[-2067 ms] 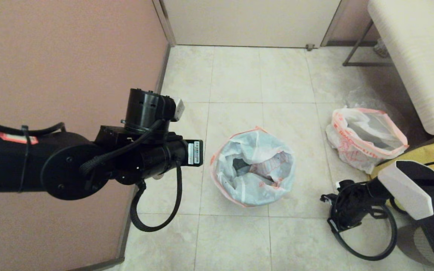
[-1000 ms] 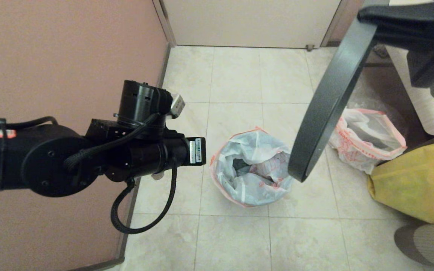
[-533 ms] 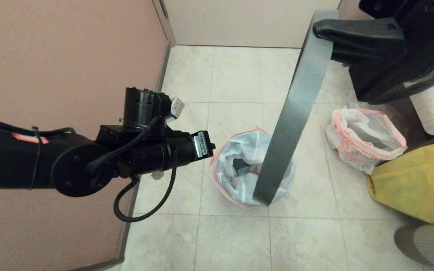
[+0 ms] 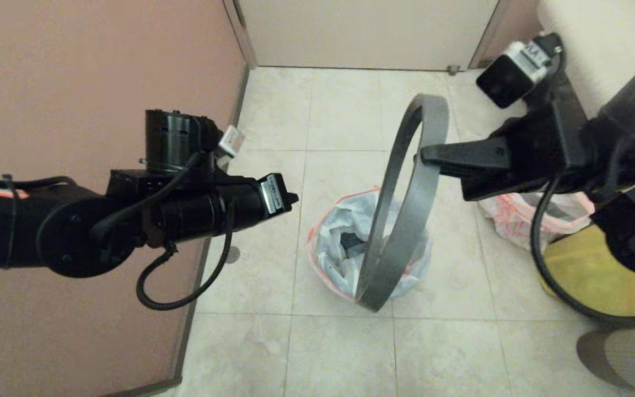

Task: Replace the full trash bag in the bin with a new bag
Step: Place the trash can ring on the trash can

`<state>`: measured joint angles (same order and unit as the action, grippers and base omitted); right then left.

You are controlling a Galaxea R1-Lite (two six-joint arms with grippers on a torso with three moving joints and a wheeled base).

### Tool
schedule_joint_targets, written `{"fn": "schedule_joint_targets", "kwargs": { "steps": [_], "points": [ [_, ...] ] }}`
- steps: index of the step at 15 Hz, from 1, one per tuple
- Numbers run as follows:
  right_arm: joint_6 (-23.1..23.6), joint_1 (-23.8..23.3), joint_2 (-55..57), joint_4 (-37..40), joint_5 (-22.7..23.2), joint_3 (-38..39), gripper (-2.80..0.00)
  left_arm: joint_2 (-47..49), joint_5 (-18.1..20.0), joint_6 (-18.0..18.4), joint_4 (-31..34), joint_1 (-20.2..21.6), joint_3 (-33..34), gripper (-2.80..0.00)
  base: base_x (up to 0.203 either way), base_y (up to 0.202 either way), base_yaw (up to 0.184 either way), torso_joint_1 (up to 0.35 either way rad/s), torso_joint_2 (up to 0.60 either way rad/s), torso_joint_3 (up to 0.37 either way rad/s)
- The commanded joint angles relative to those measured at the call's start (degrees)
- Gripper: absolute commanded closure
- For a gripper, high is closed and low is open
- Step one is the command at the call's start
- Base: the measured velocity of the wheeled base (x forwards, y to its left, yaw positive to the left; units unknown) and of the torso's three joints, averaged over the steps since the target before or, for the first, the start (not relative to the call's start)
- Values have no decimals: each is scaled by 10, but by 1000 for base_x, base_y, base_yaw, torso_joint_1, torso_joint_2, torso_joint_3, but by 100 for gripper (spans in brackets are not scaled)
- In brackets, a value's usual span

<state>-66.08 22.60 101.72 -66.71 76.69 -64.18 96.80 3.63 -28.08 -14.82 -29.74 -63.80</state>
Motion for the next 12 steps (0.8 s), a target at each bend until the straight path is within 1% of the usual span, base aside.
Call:
{"fn": "schedule_joint_targets", "kwargs": {
  "steps": [1,2,3,4,6,8,12],
  "points": [
    [-48,5,135,-128,23,-26,0,-16,-2,-1,0,6,-1,0,0,0,0,0,0,0],
    [-88,6,178,-158,47,-66,0,-20,-2,0,0,6,-1,0,0,0,0,0,0,0],
    [-119,7,212,-181,68,-96,0,-21,-3,0,0,6,-2,0,0,0,0,0,0,0],
    [-138,6,239,-197,87,-124,0,-21,-4,0,1,6,-3,0,0,0,0,0,0,0],
    [-151,-5,277,-207,106,-178,0,-21,-4,0,1,9,-3,0,0,0,0,0,0,0],
    [-153,-19,312,-200,109,-239,0,-20,-3,1,1,10,-4,0,0,0,0,0,0,0],
    [-154,-25,381,-127,110,-375,0,-10,-3,1,1,9,-4,0,0,0,0,0,0,0]
  ]
}}
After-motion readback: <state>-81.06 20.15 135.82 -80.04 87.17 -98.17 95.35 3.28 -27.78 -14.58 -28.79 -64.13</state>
